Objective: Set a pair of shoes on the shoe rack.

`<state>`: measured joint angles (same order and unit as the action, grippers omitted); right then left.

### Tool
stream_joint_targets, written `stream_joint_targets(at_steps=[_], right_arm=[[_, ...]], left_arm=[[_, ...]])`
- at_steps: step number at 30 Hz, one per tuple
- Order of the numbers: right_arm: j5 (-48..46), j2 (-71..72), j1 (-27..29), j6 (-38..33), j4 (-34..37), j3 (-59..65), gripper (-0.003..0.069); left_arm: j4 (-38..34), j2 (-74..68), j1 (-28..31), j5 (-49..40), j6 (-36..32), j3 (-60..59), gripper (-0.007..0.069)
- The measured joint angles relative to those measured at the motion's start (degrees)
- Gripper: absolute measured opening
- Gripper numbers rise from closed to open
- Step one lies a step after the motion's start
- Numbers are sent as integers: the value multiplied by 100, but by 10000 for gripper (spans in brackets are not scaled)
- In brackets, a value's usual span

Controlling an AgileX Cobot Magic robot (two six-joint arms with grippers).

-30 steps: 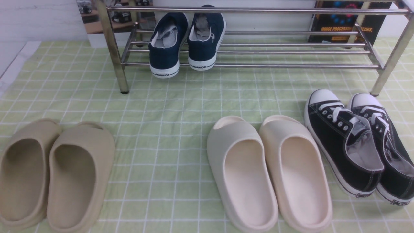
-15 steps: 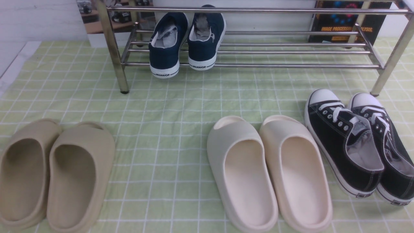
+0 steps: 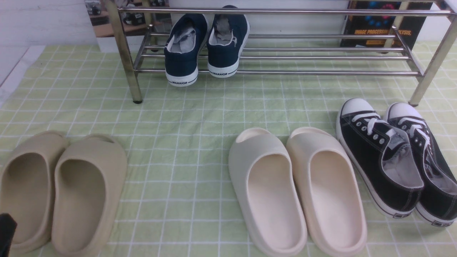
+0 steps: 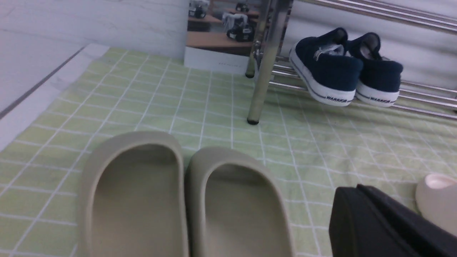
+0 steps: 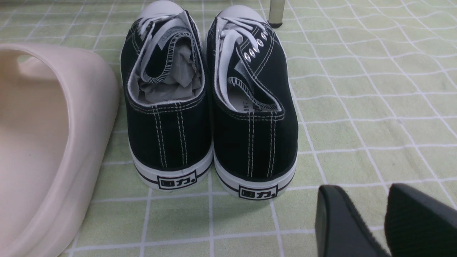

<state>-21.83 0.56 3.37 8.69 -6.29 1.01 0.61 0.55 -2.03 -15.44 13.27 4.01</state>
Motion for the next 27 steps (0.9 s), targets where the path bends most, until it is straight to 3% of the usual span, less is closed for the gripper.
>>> stream_joint_targets(at_steps=[6,12,27], right_arm=[[0,0,0,0,0,0,239],[0,0,0,0,0,0,239],[0,0,0,0,0,0,239]], left_arm=[[89,4,36,-60,16,-506,-13],[103,4,322,-285,16,-559,-13],[31,4,339,-564,-219,-559,-13]])
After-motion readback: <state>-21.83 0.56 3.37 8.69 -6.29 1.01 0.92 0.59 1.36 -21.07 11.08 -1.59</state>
